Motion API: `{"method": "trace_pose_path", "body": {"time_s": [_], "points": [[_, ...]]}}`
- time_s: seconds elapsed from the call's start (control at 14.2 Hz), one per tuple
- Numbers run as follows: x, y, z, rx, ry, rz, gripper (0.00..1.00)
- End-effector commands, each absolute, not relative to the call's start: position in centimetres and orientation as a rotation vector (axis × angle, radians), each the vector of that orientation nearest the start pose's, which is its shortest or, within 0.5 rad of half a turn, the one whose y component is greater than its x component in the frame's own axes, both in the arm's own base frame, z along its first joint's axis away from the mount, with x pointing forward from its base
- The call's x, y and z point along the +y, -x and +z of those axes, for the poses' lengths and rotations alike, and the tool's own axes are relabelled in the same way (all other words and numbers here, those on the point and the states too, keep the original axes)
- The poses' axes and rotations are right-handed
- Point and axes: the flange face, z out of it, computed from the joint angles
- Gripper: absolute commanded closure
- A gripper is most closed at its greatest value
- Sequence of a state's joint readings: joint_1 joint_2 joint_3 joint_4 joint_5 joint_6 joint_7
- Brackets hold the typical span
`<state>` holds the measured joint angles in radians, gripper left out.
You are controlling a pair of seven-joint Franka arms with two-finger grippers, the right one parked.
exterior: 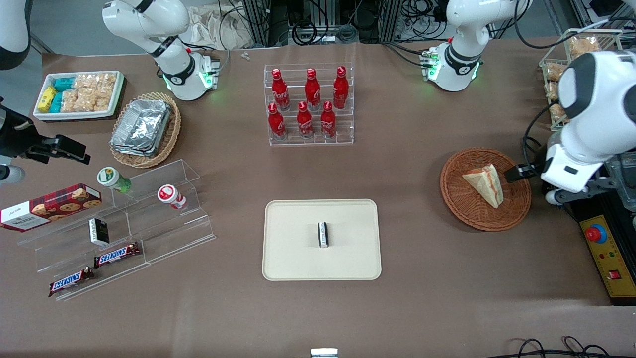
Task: Place sandwich from basket to tray
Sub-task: 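Move the left gripper over the wrapped sandwich in the wicker basket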
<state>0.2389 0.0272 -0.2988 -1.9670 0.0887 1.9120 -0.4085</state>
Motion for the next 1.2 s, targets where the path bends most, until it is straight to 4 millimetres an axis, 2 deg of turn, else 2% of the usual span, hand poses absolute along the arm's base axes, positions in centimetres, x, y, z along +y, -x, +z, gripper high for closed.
{"method": "trace_pose_path", "body": {"time_s": [0.0,0.07,0.14,0.42,0.91,1.12], "points": [[-1.5,-52.3,42.0,-0.654,2.986,0.056,0.00],[0.5,-51.9,40.6,-0.724,2.984,0.056,0.00],[1.2,-51.6,39.6,-0.755,2.989,0.040,0.00],[2.4,-52.0,37.3,-0.804,3.003,0.035,0.00],[3.2,-52.2,34.6,-1.002,3.058,0.087,0.00],[3.1,-51.3,32.8,-1.015,3.059,0.043,0.00]]}}
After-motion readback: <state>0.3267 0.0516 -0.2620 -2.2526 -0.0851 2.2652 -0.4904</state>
